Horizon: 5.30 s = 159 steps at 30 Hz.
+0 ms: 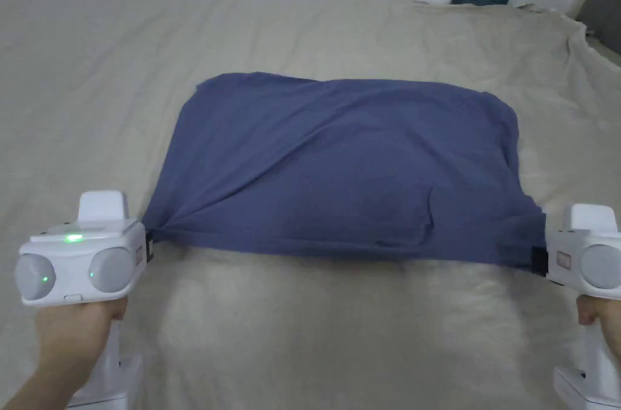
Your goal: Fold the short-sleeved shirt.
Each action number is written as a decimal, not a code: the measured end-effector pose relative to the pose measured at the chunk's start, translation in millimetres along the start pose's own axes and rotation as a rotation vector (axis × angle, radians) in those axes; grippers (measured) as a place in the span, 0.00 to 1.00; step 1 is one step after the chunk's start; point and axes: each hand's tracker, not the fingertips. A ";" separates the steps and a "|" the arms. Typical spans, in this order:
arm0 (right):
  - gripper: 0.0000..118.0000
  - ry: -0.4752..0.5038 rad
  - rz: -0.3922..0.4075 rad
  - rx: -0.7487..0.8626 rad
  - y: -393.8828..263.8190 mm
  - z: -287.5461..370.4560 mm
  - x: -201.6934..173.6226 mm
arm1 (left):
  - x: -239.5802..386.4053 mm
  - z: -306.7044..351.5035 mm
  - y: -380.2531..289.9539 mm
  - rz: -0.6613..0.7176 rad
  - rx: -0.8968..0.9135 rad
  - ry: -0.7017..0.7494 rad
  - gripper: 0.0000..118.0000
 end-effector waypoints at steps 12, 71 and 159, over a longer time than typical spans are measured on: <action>0.03 0.069 -0.100 0.007 -108.9 80.6 58.0 | -39.1 114.4 -106.8 -0.062 0.044 -0.077 0.00; 0.00 0.199 -0.140 0.564 -133.0 204.1 46.3 | 19.2 215.7 -89.8 -0.037 0.511 -0.171 0.00; 0.08 0.183 -0.058 -0.057 38.5 46.9 47.4 | -1.8 43.7 49.9 0.062 -0.143 -0.115 0.01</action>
